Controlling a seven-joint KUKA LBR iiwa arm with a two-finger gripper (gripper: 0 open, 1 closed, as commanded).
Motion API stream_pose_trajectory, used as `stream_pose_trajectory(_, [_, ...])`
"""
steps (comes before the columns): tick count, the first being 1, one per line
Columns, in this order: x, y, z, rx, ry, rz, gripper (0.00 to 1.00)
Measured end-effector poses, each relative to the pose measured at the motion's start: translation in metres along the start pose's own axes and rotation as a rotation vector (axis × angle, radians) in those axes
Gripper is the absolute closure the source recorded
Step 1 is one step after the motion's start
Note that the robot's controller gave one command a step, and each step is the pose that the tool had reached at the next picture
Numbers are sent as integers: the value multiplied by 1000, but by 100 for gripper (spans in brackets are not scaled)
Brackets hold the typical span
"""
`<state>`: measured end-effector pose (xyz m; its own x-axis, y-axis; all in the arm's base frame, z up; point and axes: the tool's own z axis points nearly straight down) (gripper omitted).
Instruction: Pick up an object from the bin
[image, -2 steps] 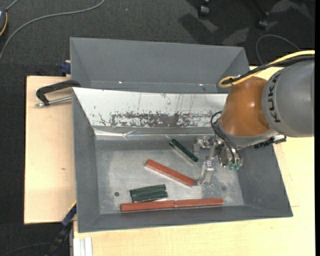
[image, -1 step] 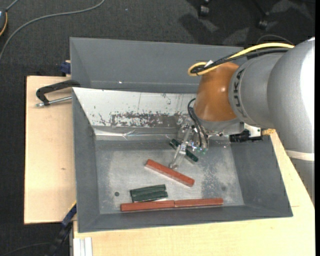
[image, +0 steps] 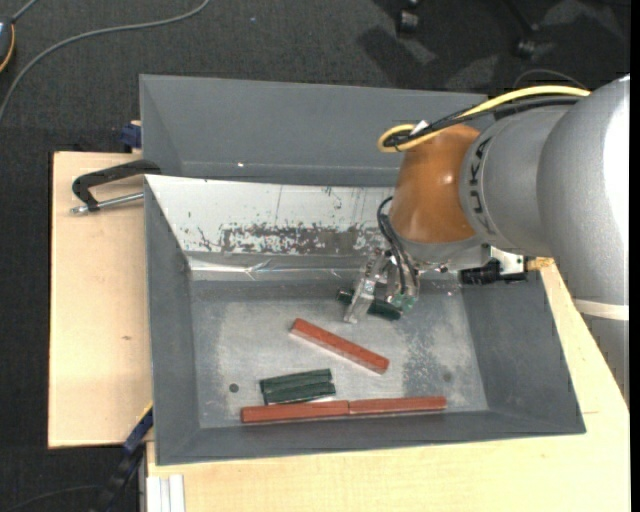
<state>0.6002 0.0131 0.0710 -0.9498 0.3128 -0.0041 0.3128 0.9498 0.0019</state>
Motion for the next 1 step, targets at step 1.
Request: stream_pose_trajectory(1, [5,-24,-157,-3,-11,-53,100])
